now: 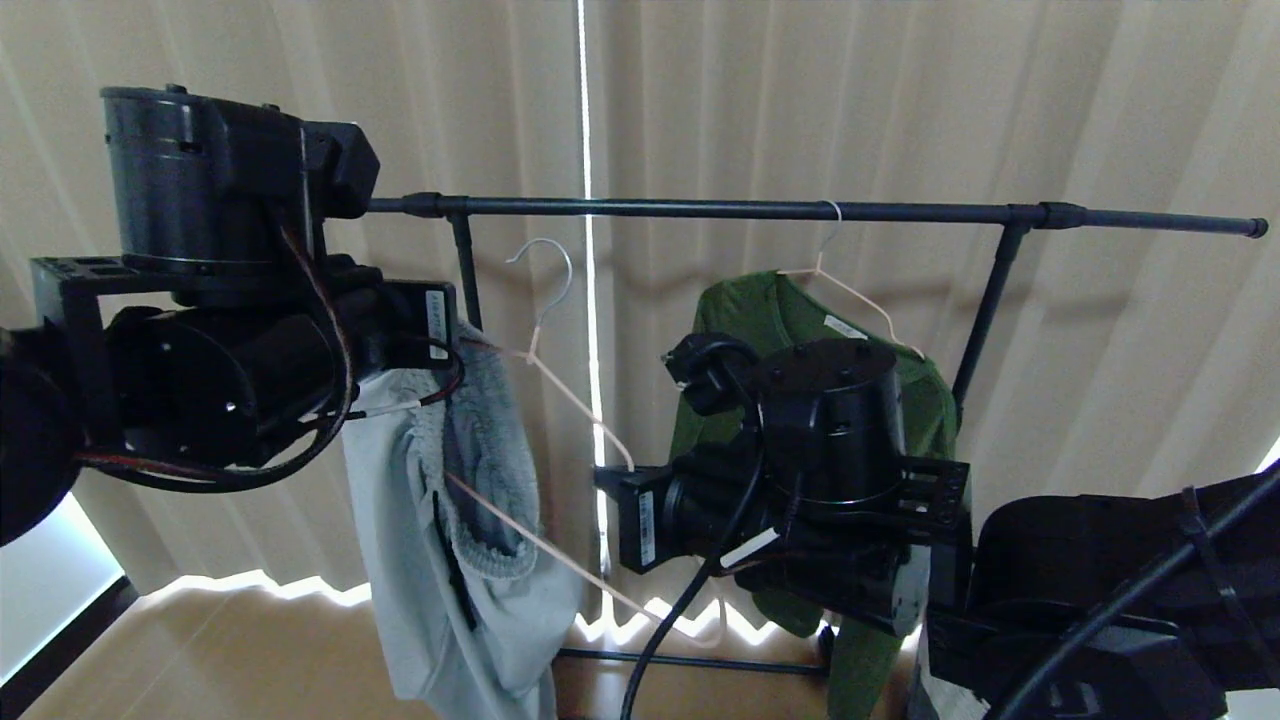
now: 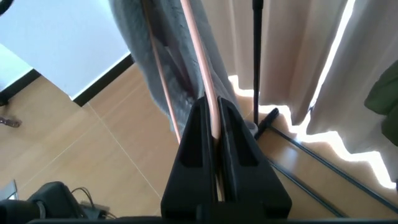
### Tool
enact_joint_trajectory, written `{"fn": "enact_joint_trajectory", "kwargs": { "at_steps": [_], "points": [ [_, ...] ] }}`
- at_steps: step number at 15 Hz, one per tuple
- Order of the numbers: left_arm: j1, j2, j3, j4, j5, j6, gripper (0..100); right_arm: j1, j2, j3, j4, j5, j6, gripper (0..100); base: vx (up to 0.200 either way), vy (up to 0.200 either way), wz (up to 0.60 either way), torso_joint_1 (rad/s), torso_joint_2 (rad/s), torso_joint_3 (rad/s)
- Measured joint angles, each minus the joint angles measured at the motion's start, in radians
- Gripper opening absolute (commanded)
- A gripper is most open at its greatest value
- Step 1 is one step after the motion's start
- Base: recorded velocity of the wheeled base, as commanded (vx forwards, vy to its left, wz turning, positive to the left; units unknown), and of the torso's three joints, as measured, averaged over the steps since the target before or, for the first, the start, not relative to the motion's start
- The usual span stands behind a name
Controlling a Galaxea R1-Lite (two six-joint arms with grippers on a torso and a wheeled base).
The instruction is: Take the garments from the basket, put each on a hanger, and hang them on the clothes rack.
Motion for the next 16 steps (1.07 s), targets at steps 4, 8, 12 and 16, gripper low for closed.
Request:
{"fn": "enact_joint_trajectory", "kwargs": {
  "at_steps": [4, 8, 12, 16],
  "points": [
    [-0.076, -0.039, 0.033, -0.001, -0.023, -0.01, 0, -0.026, 0.009, -0.007, 0.001, -0.002, 0.0, 0, 0.0, 0.0, 0.0, 0.0, 0.0, 0.0],
    [-0.103, -0.104, 0.109, -0.001, -0.314, 0.032, 0, -0.067, -0.028, 0.012, 0.005, -0.002, -0.018, 0, 0.0, 0.0, 0.0, 0.0, 0.0, 0.0],
    [-0.094, -0.177, 0.192, -0.006, -0.504, 0.074, 0, -0.094, -0.088, 0.057, 0.001, 0.001, -0.085, 0, 0.0, 0.0, 0.0, 0.0, 0.0, 0.0],
    [-0.095, -0.191, 0.216, -0.008, -0.508, 0.114, 100, -0.096, -0.139, 0.07, 0.001, 0.0, -0.096, 0, 0.0, 0.0, 0.0, 0.0, 0.0, 0.0]
  ]
}}
